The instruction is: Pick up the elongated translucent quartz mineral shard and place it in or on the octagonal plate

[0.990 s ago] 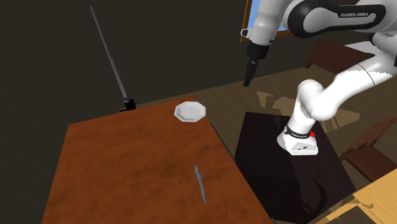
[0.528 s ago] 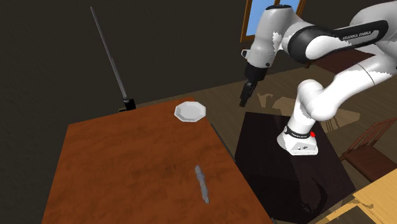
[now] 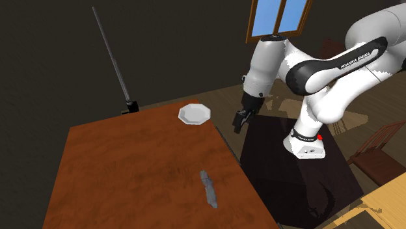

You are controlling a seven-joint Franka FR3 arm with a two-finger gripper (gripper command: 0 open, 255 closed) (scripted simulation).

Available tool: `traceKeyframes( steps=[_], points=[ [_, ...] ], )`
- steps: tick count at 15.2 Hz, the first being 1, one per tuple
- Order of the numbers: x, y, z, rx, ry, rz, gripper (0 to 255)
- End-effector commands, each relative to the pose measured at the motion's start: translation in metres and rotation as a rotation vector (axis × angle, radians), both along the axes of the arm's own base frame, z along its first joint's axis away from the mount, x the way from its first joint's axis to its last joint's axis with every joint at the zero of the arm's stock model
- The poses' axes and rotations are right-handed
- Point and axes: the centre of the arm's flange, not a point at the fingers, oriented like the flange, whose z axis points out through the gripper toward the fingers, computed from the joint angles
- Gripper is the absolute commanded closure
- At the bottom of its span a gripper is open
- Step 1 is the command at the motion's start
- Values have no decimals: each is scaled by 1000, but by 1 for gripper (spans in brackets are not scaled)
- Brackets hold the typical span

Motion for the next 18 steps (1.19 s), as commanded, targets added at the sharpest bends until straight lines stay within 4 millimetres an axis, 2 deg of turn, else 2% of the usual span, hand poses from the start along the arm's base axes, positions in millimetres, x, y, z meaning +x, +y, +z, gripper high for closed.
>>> traceKeyframes(
  steps=[1, 9, 18],
  points=[
    [10, 22, -15, 13, 8, -64, 0],
    [53, 96, -73, 56, 37, -301, 0],
    [119, 169, -136, 103, 71, -567, 0]
  ],
)
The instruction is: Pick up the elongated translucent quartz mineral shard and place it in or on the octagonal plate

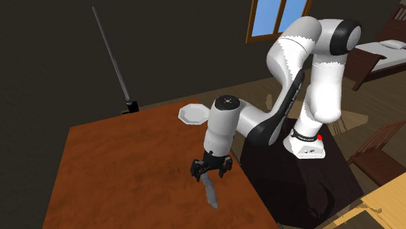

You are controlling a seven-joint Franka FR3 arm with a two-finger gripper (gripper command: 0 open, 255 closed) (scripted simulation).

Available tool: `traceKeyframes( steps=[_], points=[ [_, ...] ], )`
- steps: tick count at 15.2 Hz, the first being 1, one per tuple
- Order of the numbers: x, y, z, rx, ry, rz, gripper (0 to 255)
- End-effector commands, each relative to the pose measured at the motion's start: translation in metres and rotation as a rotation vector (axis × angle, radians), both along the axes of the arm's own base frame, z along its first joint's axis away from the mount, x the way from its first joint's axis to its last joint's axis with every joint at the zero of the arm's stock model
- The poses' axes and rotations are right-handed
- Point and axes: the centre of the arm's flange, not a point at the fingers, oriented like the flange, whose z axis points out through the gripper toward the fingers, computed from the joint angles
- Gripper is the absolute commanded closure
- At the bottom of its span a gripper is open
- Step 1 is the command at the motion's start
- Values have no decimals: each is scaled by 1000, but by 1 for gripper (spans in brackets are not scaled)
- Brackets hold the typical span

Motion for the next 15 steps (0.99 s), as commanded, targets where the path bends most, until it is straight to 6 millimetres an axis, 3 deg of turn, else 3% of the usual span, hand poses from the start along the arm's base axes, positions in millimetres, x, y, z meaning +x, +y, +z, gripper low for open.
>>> traceKeyframes(
  steps=[1, 8, 15],
  points=[
    [10, 9, -11, 4, 4, -43, 0],
    [14, 15, -50, 4, 4, -43, 0],
    [14, 15, -50, 4, 4, -43, 0]
  ],
)
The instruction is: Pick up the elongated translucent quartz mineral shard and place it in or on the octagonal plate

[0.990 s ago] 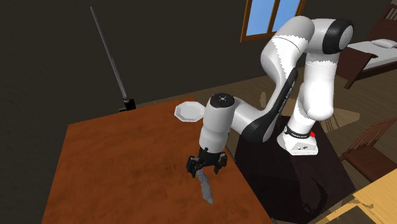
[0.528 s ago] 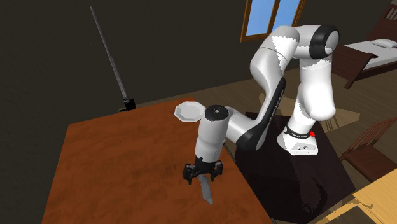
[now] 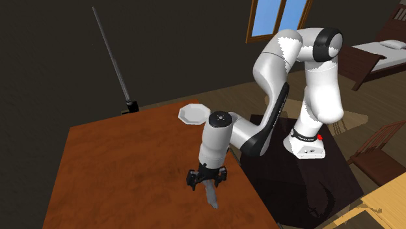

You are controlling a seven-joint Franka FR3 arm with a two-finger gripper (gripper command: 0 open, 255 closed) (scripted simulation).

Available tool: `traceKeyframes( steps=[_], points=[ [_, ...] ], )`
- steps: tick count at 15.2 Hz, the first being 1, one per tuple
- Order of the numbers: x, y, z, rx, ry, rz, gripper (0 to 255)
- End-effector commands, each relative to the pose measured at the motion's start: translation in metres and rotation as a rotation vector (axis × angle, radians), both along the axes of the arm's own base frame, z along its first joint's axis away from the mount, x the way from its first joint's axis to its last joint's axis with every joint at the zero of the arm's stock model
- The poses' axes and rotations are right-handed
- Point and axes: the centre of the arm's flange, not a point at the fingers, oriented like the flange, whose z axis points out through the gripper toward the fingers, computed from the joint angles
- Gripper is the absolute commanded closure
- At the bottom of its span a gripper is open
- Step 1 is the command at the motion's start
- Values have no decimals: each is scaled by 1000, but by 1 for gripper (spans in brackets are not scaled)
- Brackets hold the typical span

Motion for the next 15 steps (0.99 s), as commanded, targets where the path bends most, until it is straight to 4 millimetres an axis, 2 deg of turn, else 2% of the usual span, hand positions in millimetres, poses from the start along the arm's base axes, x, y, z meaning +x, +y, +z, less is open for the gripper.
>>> traceKeyframes(
  steps=[1, 2, 11, 12, 15],
  points=[
    [0, 0, 0, 0, 0, 0, 0],
    [0, 0, 0, 0, 0, 0, 255],
    [0, 0, 0, 0, 0, 0, 255],
    [0, 0, 0, 0, 0, 0, 0],
    [20, -37, 14, 8, 166, -159, 0]
  ],
)
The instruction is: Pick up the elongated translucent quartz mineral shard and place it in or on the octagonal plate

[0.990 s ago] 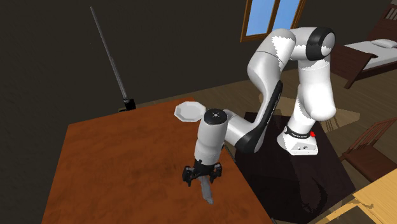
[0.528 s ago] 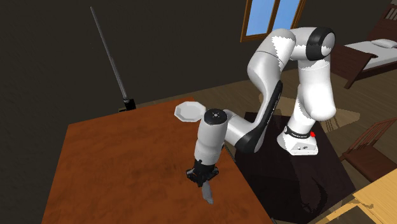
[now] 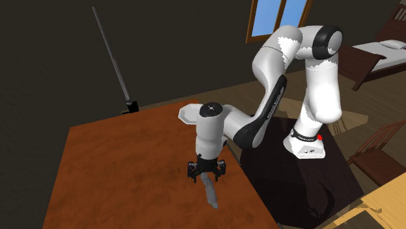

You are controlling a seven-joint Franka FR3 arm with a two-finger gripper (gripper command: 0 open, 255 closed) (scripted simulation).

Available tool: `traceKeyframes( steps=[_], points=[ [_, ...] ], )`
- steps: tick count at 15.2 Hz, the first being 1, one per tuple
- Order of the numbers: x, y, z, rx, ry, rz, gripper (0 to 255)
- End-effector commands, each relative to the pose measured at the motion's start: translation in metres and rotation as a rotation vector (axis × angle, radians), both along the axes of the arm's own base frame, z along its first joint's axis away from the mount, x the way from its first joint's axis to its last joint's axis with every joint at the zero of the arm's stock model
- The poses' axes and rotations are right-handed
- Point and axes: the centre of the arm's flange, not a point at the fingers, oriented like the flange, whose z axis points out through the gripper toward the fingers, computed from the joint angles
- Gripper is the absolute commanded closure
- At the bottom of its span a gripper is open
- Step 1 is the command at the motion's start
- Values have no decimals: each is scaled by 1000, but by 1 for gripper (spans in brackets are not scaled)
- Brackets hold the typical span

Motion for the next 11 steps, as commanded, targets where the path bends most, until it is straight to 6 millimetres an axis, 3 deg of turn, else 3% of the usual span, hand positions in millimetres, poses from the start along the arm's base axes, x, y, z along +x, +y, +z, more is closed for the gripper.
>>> traceKeyframes(
  steps=[1, 8, 11],
  points=[
    [8, -18, 5, 6, 82, -74, 0],
    [6, -12, -31, 6, 82, -74, 0],
    [5, -12, -34, 6, 82, -74, 0]
  ],
)
